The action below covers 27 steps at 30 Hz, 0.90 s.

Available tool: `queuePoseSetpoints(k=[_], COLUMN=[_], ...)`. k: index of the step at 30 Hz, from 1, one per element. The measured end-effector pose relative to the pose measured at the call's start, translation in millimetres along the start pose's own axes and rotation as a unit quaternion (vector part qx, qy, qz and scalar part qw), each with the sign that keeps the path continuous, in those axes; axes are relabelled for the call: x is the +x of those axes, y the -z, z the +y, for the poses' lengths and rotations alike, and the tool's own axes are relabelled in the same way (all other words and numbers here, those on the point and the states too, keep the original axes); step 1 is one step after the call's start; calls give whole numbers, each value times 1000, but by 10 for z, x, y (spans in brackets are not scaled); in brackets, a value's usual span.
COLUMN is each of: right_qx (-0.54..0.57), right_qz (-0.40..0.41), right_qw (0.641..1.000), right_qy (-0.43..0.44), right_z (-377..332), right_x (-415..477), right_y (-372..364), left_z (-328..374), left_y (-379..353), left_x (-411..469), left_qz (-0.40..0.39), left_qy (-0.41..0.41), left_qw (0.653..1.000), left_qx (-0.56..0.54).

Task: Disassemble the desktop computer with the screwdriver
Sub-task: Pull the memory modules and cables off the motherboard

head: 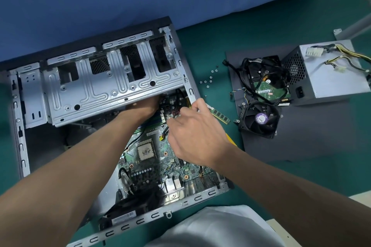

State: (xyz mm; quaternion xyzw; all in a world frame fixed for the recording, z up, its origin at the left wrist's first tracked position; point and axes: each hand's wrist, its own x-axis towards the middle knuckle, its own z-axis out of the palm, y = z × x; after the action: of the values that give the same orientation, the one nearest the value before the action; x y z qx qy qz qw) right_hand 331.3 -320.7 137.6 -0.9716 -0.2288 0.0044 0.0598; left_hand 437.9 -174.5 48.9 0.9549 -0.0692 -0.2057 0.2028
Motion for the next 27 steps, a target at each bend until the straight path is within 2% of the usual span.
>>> queuePoseSetpoints(k=[2,10,12,14,15,16,17,19,21,22,23,24,27], right_qx=[5,43,73,180,270,371,478,680,803,828,834,829,796], right_qz=[0,27,43,59,61,57,51,81,142,157,159,153,117], right_qw=[1000,999,996,981,959,921,866,703,527,469,438,426,435], right_qy=[2,-3,-15,-36,-63,-101,-139,-193,-239,-266,-296,-328,-403], right_z=[2,-6,7,35,61,102,158,324,547,657,747,815,904], right_x=[-2,-24,-35,-43,-45,-49,-52,-70,-170,-254,-357,-474,-772], right_y=[-3,-11,-7,24,68,116,173,289,328,304,250,175,-97], left_z=[-29,-32,51,157,212,265,327,431,551,634,733,863,1285], left_y=[-46,-22,21,85,99,118,141,187,258,301,343,385,383], left_x=[28,-160,-311,-510,-621,-733,-851,-1062,-1248,-1317,-1365,-1403,-1403], left_qz=[-10,-35,-19,40,74,97,115,146,185,206,223,234,224], left_qy=[-30,-5,32,74,80,85,89,106,105,96,77,47,-95], left_qw=[999,999,999,995,990,983,975,959,944,938,934,934,952], left_qx=[11,15,-12,-62,-94,-132,-167,-217,-253,-263,-268,-267,-188])
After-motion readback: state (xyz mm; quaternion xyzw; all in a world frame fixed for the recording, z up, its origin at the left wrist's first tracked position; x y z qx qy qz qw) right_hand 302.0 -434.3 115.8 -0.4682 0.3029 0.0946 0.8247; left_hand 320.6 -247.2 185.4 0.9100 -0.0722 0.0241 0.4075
